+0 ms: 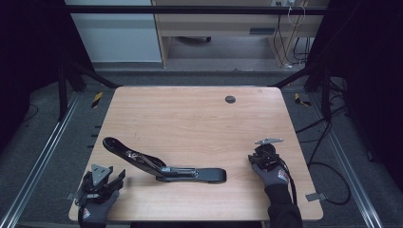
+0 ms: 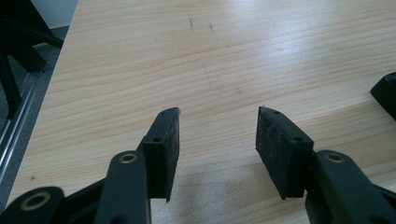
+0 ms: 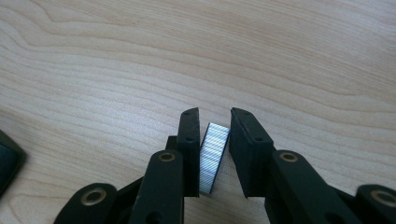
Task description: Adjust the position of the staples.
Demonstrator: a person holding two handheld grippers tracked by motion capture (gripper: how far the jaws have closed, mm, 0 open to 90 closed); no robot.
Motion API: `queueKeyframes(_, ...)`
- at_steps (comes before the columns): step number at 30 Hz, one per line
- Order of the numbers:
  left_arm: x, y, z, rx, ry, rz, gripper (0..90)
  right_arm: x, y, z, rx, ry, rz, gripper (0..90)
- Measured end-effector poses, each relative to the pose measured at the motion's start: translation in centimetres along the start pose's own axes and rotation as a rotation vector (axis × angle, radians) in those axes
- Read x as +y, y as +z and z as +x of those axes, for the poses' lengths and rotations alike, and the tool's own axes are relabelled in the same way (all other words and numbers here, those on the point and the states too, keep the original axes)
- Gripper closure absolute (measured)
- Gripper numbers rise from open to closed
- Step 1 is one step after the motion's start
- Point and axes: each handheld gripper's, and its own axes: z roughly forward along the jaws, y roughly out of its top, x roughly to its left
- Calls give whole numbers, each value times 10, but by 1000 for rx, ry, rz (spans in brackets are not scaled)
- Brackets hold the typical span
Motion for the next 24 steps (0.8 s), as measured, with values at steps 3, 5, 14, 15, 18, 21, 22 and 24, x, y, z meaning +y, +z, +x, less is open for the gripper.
queueKeyframes(3,0,0,0,0,1,0,491,0,1,1,-1,-2,6,768)
queueKeyframes(5,0,0,0,0,0,-1,491,0,1,1,1,-6,9,778)
queueKeyframes(14,0,0,0,-1,0,-1,491,-1,-6,-3,67,-68,-7,783)
queueKeyframes(15,0,0,0,-1,0,-1,491,-1,-6,-3,67,-68,-7,783)
queueKeyframes(18,0,0,0,-2,0,0,491,-6,-10,1,118,-115,-1,783)
queueKeyframes(21,0,0,0,-3,2,0,491,-11,-11,3,145,-132,8,783)
queueKeyframes(22,0,1,-1,-1,1,0,491,-12,-12,4,147,-151,12,783)
queueKeyframes(24,0,0,-1,-2,2,-1,491,-14,-14,6,157,-159,10,783)
